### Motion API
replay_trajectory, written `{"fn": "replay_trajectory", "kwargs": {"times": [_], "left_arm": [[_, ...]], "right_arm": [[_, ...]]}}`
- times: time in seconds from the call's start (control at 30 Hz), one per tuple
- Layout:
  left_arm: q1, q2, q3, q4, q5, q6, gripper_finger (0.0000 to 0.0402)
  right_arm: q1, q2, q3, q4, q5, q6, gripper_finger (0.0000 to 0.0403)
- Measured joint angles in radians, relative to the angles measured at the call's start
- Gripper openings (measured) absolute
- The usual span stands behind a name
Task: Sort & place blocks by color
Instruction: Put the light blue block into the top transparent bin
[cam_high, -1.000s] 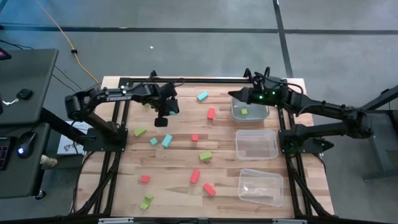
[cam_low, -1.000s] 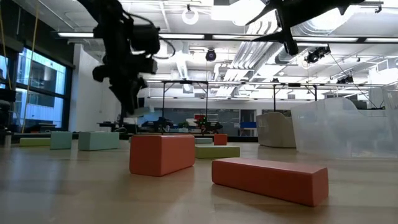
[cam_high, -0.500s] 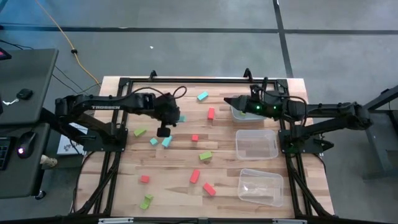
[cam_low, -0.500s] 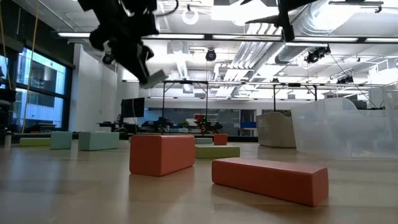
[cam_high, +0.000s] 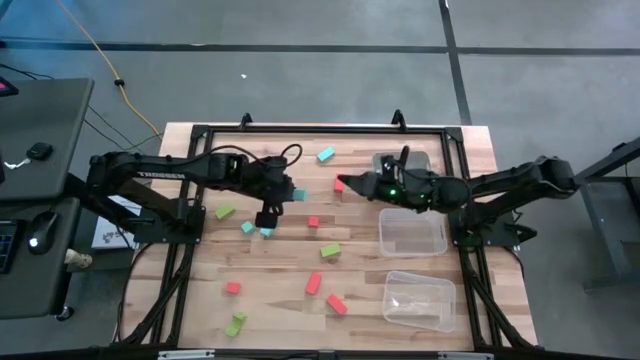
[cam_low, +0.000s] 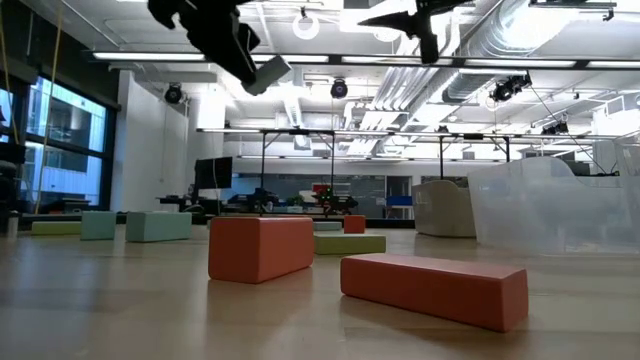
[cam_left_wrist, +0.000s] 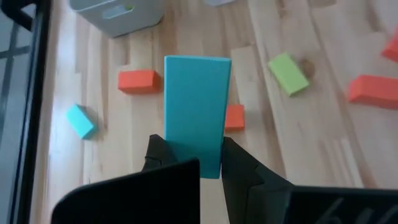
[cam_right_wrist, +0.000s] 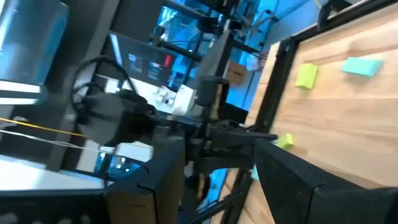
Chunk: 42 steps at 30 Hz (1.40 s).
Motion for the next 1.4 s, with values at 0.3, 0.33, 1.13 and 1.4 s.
{"fn": "replay_trajectory", "kwargs": {"times": [0.3,0.33,1.13,1.4], "left_arm": [[-0.069,0.000,0.064,-0.075,-0.057,0.000,0.0000],[-0.074,0.000,0.067,-0.081,-0.077,0.002,0.0000],[-0.100,0.000,0.068,-0.062,-0.206,-0.024,0.0000],[-0.100,0.000,0.068,-0.026,-0.206,-0.024,0.0000]], "right_arm": [[0.037,0.157,0.252,-0.118,0.009,-0.107,0.0184],[0.037,0.173,0.288,-0.172,0.007,-0.105,0.0184],[0.018,0.423,0.540,-0.545,-0.019,0.053,0.0184],[-0.004,0.423,0.540,-0.549,-0.011,0.053,0.0184]]}}
